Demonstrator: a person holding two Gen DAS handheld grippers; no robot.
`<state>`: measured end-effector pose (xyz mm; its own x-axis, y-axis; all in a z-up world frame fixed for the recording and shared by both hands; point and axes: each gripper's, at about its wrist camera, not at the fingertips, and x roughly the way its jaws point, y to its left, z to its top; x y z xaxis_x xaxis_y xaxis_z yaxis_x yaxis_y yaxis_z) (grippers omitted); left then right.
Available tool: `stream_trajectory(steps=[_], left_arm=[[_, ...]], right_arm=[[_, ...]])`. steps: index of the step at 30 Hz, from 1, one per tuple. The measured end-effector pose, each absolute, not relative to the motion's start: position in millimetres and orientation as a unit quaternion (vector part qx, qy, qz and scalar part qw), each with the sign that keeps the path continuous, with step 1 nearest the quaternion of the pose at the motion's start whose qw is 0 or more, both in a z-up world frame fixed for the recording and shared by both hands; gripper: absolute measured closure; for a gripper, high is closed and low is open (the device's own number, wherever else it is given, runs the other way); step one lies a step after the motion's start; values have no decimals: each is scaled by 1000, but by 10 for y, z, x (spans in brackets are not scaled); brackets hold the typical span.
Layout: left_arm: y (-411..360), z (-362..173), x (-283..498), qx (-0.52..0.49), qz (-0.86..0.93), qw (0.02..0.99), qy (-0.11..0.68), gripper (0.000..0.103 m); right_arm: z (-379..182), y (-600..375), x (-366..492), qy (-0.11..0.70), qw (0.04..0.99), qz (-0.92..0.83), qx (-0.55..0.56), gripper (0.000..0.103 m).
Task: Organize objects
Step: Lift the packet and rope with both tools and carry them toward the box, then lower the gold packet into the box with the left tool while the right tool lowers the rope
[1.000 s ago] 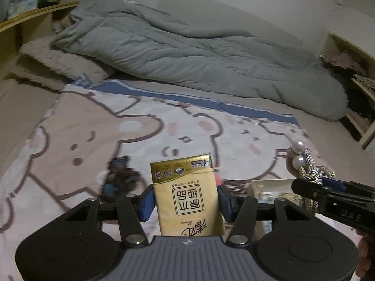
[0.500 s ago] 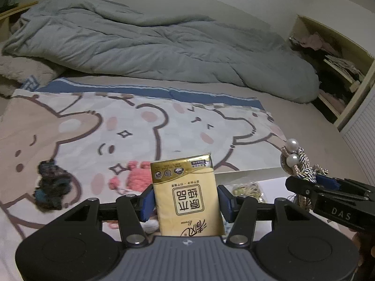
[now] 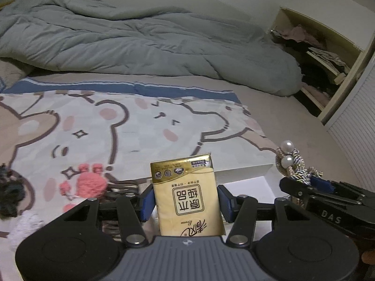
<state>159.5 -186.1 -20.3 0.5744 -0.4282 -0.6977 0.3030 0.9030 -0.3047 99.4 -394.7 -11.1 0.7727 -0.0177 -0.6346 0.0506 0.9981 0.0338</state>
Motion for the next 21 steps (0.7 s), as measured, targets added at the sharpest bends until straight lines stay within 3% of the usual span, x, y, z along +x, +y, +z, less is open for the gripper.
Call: stream_trajectory(steps=[21], left_arm=[[-2725, -784, 1866, -227, -336, 810, 424, 48]], right_arm=[[-543, -4550, 1090, 345, 935, -80, 5, 54]])
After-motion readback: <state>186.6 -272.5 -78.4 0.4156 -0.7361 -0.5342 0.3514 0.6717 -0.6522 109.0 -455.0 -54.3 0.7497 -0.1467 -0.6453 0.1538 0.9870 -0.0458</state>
